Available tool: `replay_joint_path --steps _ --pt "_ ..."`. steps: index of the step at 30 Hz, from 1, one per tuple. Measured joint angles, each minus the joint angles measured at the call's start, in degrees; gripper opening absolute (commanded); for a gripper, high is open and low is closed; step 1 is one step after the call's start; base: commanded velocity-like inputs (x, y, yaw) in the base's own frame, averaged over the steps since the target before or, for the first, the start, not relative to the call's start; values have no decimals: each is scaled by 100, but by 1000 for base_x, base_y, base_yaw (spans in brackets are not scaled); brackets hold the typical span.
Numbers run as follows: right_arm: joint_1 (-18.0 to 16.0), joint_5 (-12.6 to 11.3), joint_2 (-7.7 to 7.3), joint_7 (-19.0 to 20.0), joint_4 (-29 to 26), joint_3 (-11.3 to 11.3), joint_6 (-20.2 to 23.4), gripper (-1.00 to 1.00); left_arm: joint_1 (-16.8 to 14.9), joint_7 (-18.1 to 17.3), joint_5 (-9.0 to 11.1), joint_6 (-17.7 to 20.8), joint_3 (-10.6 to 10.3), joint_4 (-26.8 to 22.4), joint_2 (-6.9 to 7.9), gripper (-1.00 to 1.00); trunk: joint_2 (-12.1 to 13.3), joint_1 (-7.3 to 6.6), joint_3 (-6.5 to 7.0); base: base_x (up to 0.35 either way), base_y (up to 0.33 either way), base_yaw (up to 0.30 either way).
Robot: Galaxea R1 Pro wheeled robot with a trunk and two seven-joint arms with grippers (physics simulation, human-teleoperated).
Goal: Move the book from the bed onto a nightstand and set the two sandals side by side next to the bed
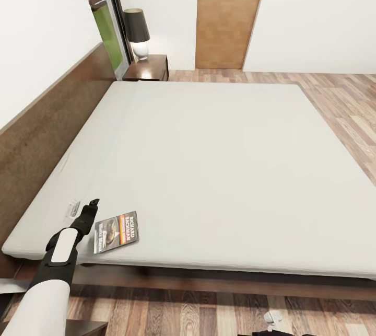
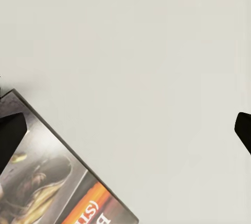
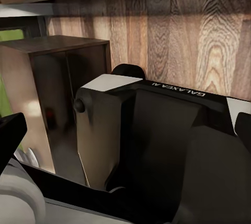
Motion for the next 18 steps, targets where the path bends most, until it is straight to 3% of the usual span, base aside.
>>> replay_joint_path --steps 1,5,9,18 --pt "0 0 -2 0 0 0 0 100 0 0 0 0 9 0 0 100 0 0 0 0 0 0" --pt "0 0 0 0 0 0 0 100 8 8 -11 -9 598 -3 -1 100 0 0 0 0 0 0" --pt "0 0 0 0 0 0 0 100 9 9 -22 -9 928 -8 -11 100 0 0 0 0 0 0" --pt "0 0 0 0 0 0 0 100 9 4 -26 -3 1003 -9 -22 100 0 0 0 0 0 0"
